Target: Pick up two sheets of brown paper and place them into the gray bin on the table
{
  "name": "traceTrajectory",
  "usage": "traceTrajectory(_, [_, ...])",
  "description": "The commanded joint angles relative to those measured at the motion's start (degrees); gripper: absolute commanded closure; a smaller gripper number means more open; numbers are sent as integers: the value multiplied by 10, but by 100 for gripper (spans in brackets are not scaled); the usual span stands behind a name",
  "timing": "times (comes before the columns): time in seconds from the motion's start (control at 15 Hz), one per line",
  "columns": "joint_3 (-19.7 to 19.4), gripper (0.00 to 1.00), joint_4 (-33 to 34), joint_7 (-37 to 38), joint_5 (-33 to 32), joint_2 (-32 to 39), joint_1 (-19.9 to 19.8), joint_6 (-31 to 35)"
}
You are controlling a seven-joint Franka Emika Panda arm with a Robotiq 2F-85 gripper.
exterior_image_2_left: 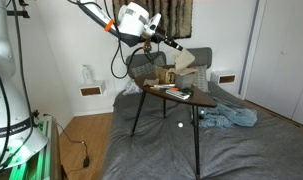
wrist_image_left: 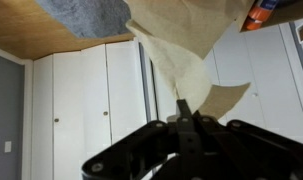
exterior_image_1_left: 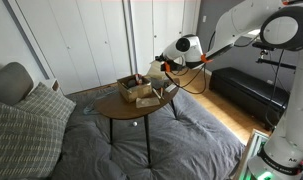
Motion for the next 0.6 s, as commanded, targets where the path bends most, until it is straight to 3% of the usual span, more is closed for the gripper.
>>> traceTrajectory(0.0, [1,100,0,4,11,23,-5,10])
traceTrajectory(0.53, [9,100,-10,-29,56,51,-10,44])
